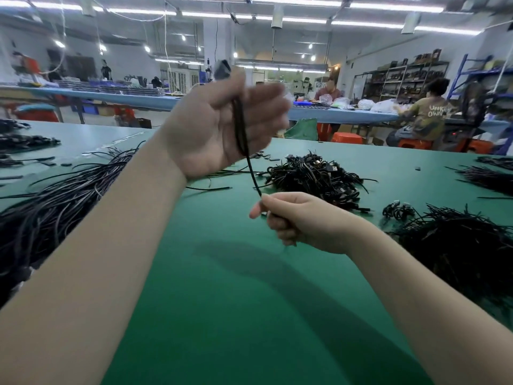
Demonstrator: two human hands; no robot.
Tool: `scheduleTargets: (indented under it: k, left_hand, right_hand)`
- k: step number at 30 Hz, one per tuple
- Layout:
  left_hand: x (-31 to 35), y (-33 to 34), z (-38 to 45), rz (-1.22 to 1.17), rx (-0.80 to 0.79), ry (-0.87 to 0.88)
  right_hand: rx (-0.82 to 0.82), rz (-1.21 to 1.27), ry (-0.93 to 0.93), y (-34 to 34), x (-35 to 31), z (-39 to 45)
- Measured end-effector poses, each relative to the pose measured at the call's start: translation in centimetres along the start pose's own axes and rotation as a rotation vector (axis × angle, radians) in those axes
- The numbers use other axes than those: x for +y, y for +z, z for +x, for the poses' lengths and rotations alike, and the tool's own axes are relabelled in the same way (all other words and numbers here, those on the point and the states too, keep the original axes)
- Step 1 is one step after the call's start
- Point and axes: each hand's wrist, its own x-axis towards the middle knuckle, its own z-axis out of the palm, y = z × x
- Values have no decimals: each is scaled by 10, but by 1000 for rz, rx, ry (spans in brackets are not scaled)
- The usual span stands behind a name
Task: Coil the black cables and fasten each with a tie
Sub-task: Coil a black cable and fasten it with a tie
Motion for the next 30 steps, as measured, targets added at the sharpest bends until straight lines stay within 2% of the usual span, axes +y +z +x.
scheduleTargets:
  k: [3, 4, 6, 8, 11, 13, 15, 17, 19, 22, 24, 25, 26, 28, 30]
  left_hand:
    - [-8, 3, -4, 354, -380, -371]
    - [-17, 4, 0, 487, -423, -509]
    - [-36, 9, 9, 664, -317, -661]
    - [-50, 6, 15, 522, -70, -586]
    - [-51, 0, 20, 92, 214, -276]
    - [-42, -3, 23, -109, 293, -68]
    - [-32, -5, 19, -247, 241, 27]
    - [-22, -6, 11, -218, 127, -15]
    - [-18, -9, 3, -83, -2, -137]
    - [-29, -10, 2, 345, -128, -453]
    - [-47, -8, 8, 564, -93, -616]
    - [-56, -5, 12, 552, -23, -616]
    - [-61, -3, 16, 443, 69, -572]
    - [-62, -2, 21, 128, 217, -421]
    - [-57, -5, 23, -49, 280, -255]
  right_hand:
    - [272, -310, -42, -15, -3, -5]
    - [380, -378, -77, -21, -7, -6]
    - [540, -419, -145, -27, -16, -5]
    - [577, -395, -192, -22, -25, -2]
    - [378, -66, -230, -7, -26, 4]
    - [170, 73, -168, -3, -15, 6]
    - [25, 29, -52, -2, 4, 6]
    - [61, -77, 35, -6, 18, 7]
    - [273, -188, 62, -15, 22, 5]
    - [578, -308, -19, -31, 12, 2]
    - [631, -323, -102, -33, -3, 0]
    - [607, -292, -135, -30, -12, 0]
    - [558, -240, -160, -24, -19, 2]
    - [434, -161, -185, -10, -26, 4]
    - [308, -129, -160, 2, -22, 5]
